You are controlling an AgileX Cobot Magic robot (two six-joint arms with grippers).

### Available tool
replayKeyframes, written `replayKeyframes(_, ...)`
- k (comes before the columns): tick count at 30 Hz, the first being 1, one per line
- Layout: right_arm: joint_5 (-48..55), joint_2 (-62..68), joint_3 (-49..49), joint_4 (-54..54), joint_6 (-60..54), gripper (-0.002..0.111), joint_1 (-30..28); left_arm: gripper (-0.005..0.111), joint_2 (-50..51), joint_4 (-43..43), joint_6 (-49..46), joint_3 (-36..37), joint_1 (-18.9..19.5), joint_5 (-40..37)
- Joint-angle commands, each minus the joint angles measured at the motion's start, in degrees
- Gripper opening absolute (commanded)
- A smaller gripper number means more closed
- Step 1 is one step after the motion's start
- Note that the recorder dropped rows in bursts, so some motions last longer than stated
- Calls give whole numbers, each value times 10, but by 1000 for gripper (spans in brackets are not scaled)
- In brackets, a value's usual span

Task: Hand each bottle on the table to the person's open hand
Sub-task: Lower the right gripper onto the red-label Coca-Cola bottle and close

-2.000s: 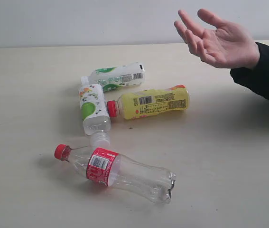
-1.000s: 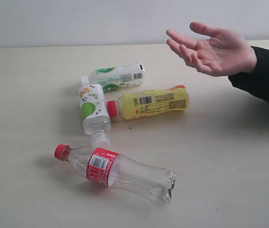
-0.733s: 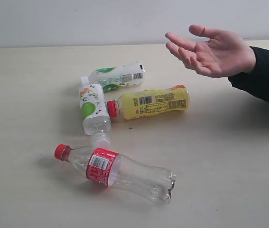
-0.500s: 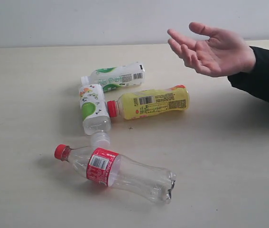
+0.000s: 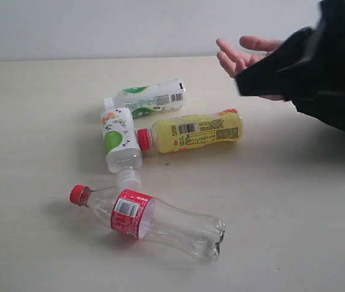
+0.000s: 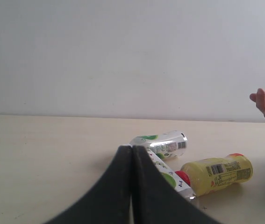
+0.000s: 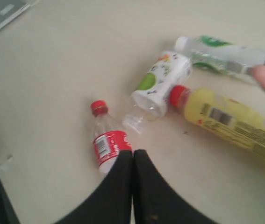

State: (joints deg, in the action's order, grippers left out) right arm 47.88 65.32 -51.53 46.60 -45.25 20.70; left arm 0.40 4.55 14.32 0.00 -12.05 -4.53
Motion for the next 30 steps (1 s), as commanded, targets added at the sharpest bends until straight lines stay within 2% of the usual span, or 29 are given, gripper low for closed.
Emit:
replayKeyframes(1, -25, 79, -44, -23, -7, 0, 107, 0, -4, 2, 4, 0, 1, -1)
replayKeyframes(4, -34, 122, -63, -91, -5, 0, 170, 0, -4, 2, 4, 0, 1, -1)
replayKeyframes(6, -34, 155, -73, -151, 41, 0, 205, 0, -4, 2, 4, 0, 1, -1)
replayKeyframes(9, -23, 206, -95, -239, 143, 0, 244, 0, -4, 2, 4, 0, 1, -1)
replayKeyframes(13, 15, 278, -130, -319, 179, 3, 280, 0, -4, 2, 4, 0, 1, -1)
replayKeyframes(16, 24, 324, -160, -334, 179, 12, 298, 0, -4, 2, 4, 0, 1, -1)
replayKeyframes(18, 26, 350, -175, -330, 179, 23, 299, 0, -4, 2, 4, 0, 1, -1)
replayKeyframes(23, 47, 387, -181, -338, 119, 60, 299, 0, -4, 2, 4, 0, 1, -1)
replayKeyframes(25, 44, 395, -181, -338, 118, 70, 299, 0, -4, 2, 4, 0, 1, -1)
replayKeyframes(27, 44, 398, -181, -341, 113, 75, 299, 0, -4, 2, 4, 0, 1, -1)
replayKeyframes(30, 35, 400, -181, -347, 109, 75, 299, 0, -4, 2, 4, 0, 1, -1)
